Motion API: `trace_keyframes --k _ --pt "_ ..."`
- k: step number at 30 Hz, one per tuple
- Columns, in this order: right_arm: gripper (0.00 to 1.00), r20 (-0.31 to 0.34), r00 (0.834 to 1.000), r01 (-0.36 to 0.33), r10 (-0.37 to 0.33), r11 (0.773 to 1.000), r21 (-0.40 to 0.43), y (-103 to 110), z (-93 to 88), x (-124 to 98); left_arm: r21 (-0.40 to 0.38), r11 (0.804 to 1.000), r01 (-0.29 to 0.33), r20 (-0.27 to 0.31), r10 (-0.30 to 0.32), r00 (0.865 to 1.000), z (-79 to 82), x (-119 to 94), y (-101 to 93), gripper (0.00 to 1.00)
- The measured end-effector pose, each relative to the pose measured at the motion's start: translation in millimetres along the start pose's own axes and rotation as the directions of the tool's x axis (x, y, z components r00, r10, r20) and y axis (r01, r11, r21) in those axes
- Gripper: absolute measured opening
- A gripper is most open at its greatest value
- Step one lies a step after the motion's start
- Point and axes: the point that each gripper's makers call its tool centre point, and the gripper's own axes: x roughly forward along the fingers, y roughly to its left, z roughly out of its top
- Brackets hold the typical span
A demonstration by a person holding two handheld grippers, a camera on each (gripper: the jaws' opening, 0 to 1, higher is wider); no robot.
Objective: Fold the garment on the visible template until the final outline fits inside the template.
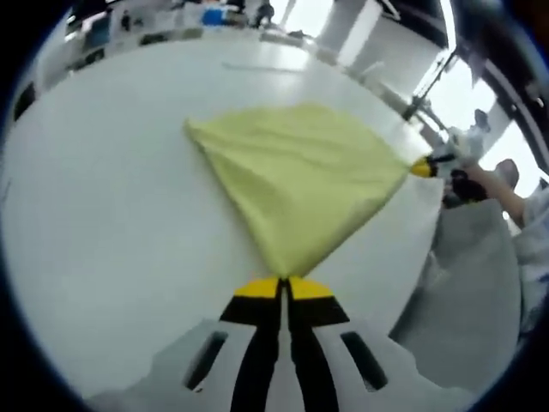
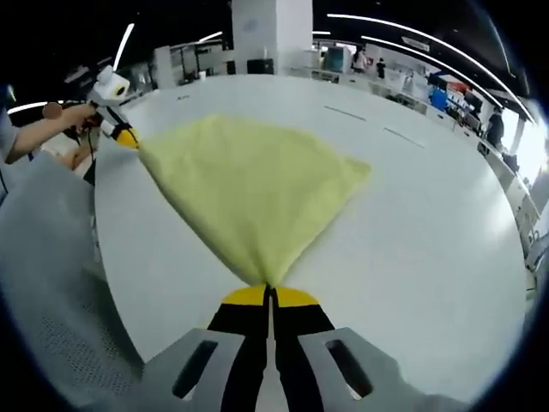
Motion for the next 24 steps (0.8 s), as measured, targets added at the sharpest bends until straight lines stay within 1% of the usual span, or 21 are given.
trace_keyframes --k 4,7,18,20,21,23,24 --pt "0.01 -0.007 1.0 0.002 -0.002 1.0 -0.017 0.5 -1.5 0.7 -0.03 1.0 0.002 -0.01 -0.002 1.0 -4.5 3.9 1.4 0.0" --pt "0.01 -0.008 1.0 0.004 -0.004 1.0 -0.018 0.5 -1.5 0.5 -0.038 0.999 0.002 -0.012 -0.003 1.0 -7.6 5.6 0.6 0.0" --pt "0.01 -0.009 1.0 0.016 -0.016 0.999 -0.049 2.2 -1.6 0.7 -0.062 0.998 0.01 0.001 -0.01 1.0 -8.6 6.7 -0.5 0.0" --pt "0.02 -0.005 1.0 0.024 -0.024 0.996 -0.08 1.9 -1.8 1.0 -0.061 0.998 0.011 0.004 -0.01 1.0 -8.1 6.6 -1.2 0.0" --pt "0.03 -0.004 1.0 0.026 -0.026 0.996 -0.08 1.9 -2.0 1.0 -0.058 0.998 0.006 0.006 -0.006 1.0 -7.7 6.6 -1.2 0.0" --pt "0.09 -0.012 1.0 0.026 -0.027 0.997 -0.077 1.9 -5.6 0.8 -0.056 0.998 0.001 0.012 0.0 1.0 -7.6 6.4 -2.2 0.0" --pt "0.12 0.011 0.999 0.032 -0.031 0.996 -0.079 0.3 -3.2 3.6 -0.049 0.999 0.002 0.014 -0.001 1.0 -8.0 5.9 -3.1 0.01"
